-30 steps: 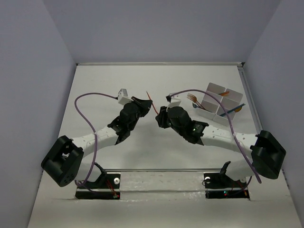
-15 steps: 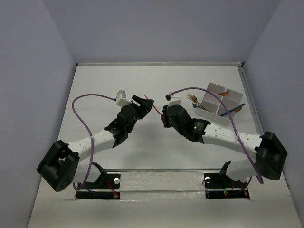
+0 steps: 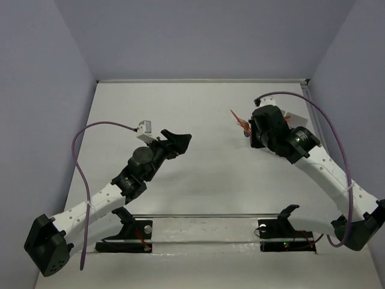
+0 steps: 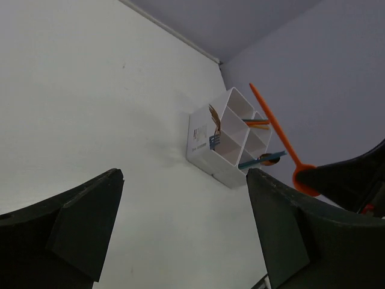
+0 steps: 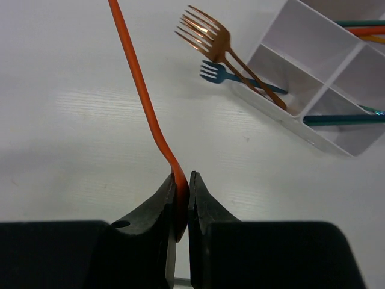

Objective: Sort the eating utensils into containers

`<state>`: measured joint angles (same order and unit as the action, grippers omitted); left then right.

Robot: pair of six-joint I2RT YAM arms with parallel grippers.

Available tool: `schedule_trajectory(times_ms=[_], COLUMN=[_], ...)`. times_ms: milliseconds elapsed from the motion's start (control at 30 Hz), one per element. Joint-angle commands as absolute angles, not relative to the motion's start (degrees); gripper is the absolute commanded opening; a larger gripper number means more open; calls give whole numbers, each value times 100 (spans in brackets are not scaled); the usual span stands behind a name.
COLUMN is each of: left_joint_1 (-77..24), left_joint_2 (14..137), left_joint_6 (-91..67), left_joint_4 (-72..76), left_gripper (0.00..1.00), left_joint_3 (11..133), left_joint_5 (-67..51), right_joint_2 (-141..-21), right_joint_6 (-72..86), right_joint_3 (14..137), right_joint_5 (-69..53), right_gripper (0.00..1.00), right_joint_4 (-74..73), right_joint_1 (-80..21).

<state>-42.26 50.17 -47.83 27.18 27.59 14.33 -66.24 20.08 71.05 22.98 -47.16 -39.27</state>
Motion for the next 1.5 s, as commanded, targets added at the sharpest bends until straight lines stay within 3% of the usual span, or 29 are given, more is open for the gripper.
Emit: schedule_trajectory(times_ms=[0,200,500,1467], left_joint_1=[-4464,-4518,-4518,-4729], left_joint_2=[4843,4457,3938,3876], left_joint_6=[-3948,-3446,-3191,-3270], left_joint_4=[2514,2426,2294,2373], left_gripper=[96,96,96,96], left_joint_3=[2593,2382,2320,2241], left_joint_5=[1038,940,633,738], right_joint_2=[-6635,-6942,-7813,-8384], right_joint_6=[2021,2013,2030,2136], right_joint_3=[7874,8498,8842,8824], right_joint_5=[2372,2110,1433,1222], right_gripper=[7,7,7,7], right_joint_4=[-6687,-7469,-7901,-8051], right_joint_1=[-3211,-1795,-906,246])
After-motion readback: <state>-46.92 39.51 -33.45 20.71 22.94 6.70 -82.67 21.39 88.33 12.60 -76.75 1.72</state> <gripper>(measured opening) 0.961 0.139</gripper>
